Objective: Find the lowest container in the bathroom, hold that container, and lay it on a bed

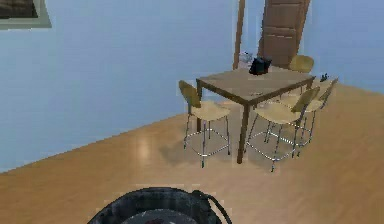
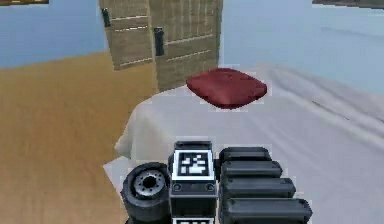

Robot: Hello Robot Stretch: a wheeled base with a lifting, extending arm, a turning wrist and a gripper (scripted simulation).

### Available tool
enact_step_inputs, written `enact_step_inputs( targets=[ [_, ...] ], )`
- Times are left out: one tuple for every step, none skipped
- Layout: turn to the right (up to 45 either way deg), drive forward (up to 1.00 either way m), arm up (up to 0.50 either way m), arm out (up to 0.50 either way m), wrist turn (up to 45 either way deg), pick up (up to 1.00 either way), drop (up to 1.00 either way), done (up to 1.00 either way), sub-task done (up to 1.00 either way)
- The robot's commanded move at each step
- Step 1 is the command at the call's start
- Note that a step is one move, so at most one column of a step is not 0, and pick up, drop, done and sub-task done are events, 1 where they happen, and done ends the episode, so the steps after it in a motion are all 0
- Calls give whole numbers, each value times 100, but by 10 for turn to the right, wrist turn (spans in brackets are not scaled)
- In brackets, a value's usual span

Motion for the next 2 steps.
enact_step_inputs(
  targets=[
    [450, 0, 0, 0, 0, 0, 0, 0, 0],
    [180, 0, 0, 0, 0, 0, 0, 0, 0]
  ],
)
